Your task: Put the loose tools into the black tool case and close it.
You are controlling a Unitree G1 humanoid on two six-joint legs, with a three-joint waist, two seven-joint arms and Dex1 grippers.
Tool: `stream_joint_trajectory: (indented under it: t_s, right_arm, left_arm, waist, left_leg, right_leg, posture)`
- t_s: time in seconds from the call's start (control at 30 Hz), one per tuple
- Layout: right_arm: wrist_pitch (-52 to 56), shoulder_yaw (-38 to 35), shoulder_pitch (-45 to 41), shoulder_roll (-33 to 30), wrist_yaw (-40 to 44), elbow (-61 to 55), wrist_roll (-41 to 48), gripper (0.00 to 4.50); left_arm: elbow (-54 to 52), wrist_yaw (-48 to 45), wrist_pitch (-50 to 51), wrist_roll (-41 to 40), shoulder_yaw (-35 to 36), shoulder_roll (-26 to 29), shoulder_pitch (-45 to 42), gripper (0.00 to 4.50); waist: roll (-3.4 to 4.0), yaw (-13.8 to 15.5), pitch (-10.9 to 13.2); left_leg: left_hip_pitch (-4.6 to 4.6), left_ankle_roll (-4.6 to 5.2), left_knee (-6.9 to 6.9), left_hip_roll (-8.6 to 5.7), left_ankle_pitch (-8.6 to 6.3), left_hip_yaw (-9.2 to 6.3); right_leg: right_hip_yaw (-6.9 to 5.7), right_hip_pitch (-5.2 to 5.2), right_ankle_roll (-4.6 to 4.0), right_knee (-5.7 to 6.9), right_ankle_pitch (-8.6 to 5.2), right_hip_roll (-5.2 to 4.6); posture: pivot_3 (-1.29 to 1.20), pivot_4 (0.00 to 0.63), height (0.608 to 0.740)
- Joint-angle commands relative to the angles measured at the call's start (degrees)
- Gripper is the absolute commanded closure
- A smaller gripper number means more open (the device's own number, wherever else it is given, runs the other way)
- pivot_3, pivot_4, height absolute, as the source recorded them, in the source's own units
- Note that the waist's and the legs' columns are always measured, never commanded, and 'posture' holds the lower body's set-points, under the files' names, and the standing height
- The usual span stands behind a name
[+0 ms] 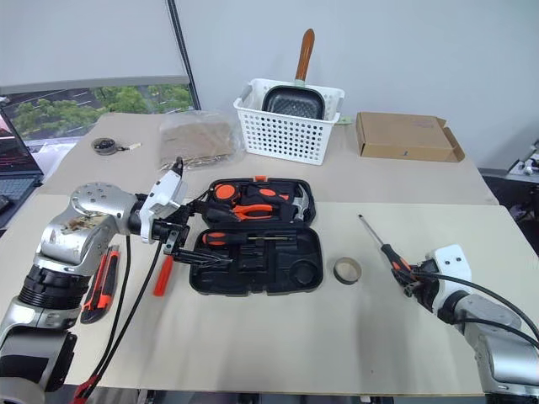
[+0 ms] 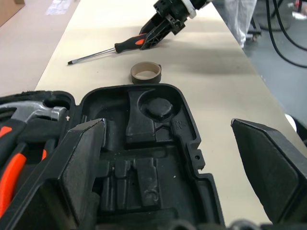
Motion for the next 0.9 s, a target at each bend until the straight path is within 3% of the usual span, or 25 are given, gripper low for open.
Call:
stream_joint_trajectory:
  t_s: [0.03,0.2,0.33,0.43,0.67,0.9]
  right_arm:
    - [-5.12,-0.10,-4.94,-1.83,1.82,2.13,-1.40,3.52]
    - [-12.52,5.06,-16.21,-2.54,14.56,5.63,0.90,3.52]
    - [-22.05,12.42,-23.10,-2.98,31.40,9.50,1.12,3.52]
    - [-27.31,18.80,-29.54,-2.61,38.32,16.25,-2.90,3.52]
    - [-37.46,27.50,-44.71,3.78,49.98,33.36,-7.36,3.52]
    - [-44.14,29.91,-52.05,7.95,52.19,45.54,-11.62,3.52]
  left_arm:
    - [-3.18,4.64,2.62,-3.14,5.64,0.96,1.63,0.00]
    - [-10.56,10.78,7.01,-5.87,12.16,3.87,10.75,0.00]
    - [-16.22,14.15,10.22,-9.00,18.19,6.33,18.12,0.00]
    - [-20.32,16.11,11.84,-10.62,21.99,7.73,24.10,0.00]
    - [-28.25,20.74,14.25,-13.93,30.94,8.57,36.45,0.00]
    - [-29.83,22.68,14.09,-15.56,32.89,9.06,39.29,0.00]
  waist:
    - [0.00,-0.40,0.00]
    - [-0.01,-1.73,0.03]
    - [-0.13,-1.64,0.10]
    - [-0.13,-0.93,0.11]
    - [-0.12,-1.00,0.17]
    - [-0.10,-0.46,0.19]
  left_leg:
    - [0.00,0.00,0.00,0.00,0.00,0.00]
    - [0.12,-0.06,-0.20,0.11,0.03,0.15]
    - [0.11,-0.19,-0.27,0.36,0.09,0.14]
    - [0.13,-0.22,-0.30,0.41,0.09,0.13]
    - [0.13,-0.41,-0.27,0.45,0.19,0.14]
    - [0.14,-0.78,-0.37,0.58,0.40,0.06]
  right_leg:
    - [0.03,-0.01,0.01,0.01,0.01,0.01]
    - [0.28,-0.05,-0.01,-0.03,0.01,0.21]
    - [0.22,-0.05,-0.05,-0.11,-0.01,0.43]
    - [0.20,-0.03,-0.11,-0.12,-0.02,0.43]
    - [0.27,-0.12,-0.35,-0.11,0.10,0.40]
    - [0.09,-0.15,-0.97,-0.01,0.22,0.51]
  posture:
    - [0.00,0.150,0.700]
    - [0.00,0.150,0.700]
    - [0.00,0.150,0.700]
    - [0.00,0.150,0.700]
    - [0.00,0.150,0.700]
    - [0.00,0.150,0.700]
